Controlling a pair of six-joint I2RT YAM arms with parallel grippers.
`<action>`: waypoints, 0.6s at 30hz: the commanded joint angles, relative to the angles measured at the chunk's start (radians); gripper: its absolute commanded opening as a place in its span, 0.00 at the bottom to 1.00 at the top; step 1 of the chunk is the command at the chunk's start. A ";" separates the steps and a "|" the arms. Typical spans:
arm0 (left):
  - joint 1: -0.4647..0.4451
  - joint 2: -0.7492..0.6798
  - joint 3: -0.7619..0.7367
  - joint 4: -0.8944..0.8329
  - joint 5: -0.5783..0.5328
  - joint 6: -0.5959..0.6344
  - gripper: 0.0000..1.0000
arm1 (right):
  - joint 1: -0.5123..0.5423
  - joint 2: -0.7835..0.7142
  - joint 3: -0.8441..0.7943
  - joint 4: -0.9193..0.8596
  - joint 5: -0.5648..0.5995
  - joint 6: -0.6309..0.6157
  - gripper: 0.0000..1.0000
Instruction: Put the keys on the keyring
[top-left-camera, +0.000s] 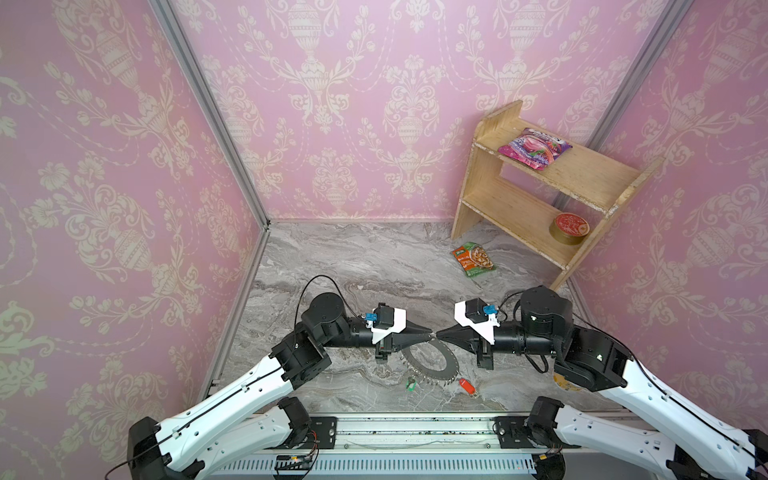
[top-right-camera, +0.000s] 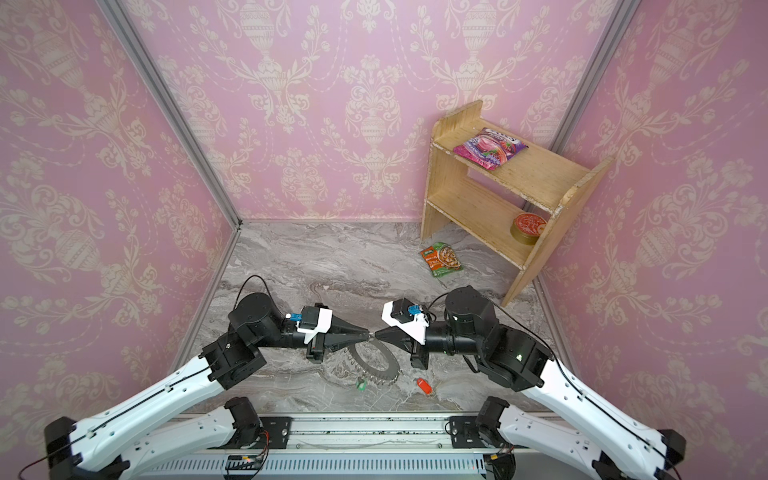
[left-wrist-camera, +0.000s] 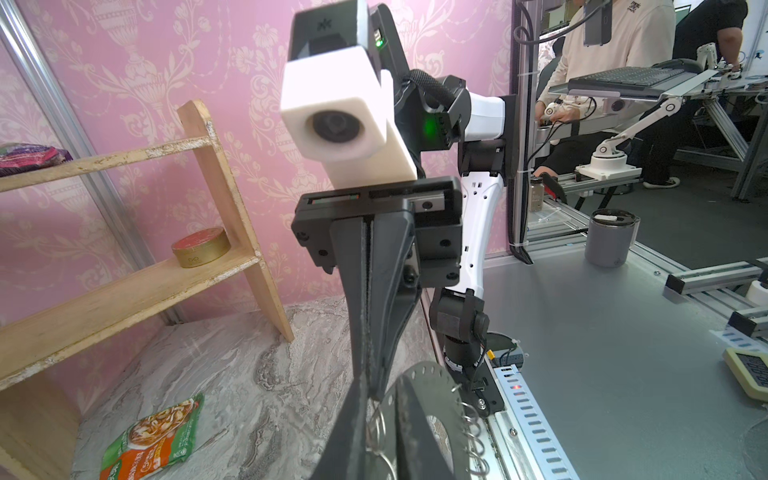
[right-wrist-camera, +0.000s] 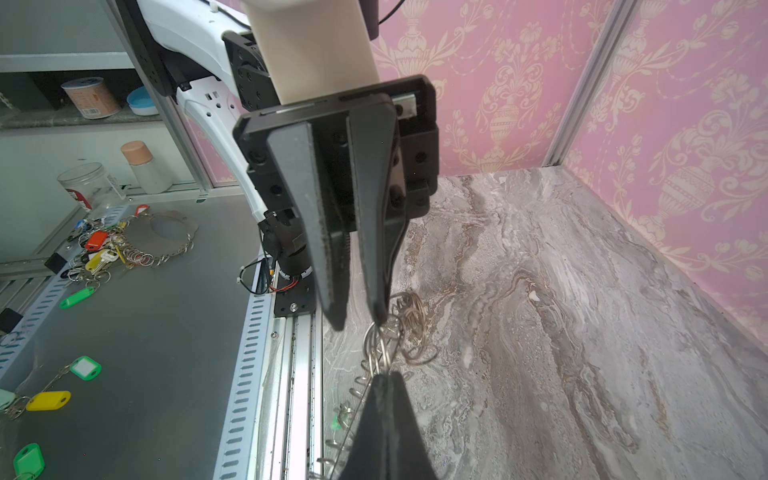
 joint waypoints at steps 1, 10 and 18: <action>0.002 -0.029 0.015 0.037 -0.028 -0.017 0.21 | -0.009 -0.030 -0.017 0.077 0.020 0.040 0.00; 0.001 -0.028 -0.006 0.025 -0.085 -0.074 0.21 | -0.024 -0.089 -0.081 0.189 0.054 0.108 0.00; 0.002 0.037 0.007 -0.036 -0.130 -0.066 0.22 | -0.026 -0.097 -0.088 0.199 0.079 0.123 0.00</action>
